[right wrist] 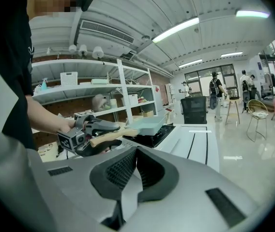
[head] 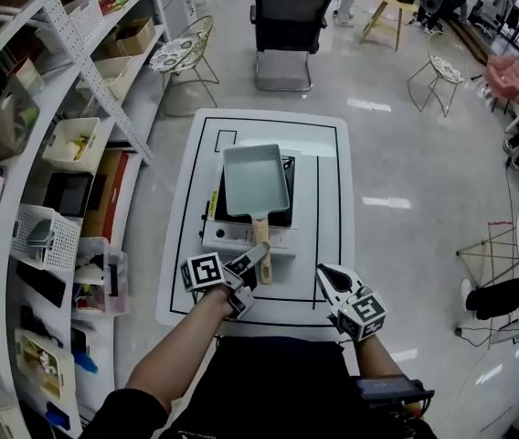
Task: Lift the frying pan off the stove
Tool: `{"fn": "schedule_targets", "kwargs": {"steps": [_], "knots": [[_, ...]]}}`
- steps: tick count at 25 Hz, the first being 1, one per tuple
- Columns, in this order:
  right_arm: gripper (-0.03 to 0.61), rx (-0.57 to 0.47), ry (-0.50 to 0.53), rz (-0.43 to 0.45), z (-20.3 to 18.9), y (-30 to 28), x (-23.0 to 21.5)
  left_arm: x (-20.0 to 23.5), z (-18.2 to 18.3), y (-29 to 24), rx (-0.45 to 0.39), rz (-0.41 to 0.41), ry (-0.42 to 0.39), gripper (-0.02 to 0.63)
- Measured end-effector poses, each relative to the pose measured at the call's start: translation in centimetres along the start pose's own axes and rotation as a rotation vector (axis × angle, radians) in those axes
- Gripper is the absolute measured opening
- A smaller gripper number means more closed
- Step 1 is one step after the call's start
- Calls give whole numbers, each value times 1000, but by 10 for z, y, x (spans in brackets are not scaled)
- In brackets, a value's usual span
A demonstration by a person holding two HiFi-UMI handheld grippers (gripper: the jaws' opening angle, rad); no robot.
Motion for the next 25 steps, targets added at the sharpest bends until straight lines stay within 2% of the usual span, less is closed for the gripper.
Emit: {"fn": "schedule_targets", "kwargs": {"steps": [4,11,18,25], "knots": [[26,5,-15,-19,-1,3,-2,-1,4,-12,19,-46,101,222],[25,14,-26,-33,-2,5,-6,-8,10,-31,21,-143,136,218],[25,16,-39,-43,-5,4,-11,-3,13,-36,49,-101,183,175],[26,20,-52,-42,-8,3,-13,1,18,-39,16,-86,229,130]]}}
Point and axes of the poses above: the fingertips, and each gripper's own axes: y backward along the fingers, x to its left, z out of its top, the point moved 3 cm from there along y, backward along the fingers, and after that the axes turned 9 degrees about z, right-handed, at the moved point
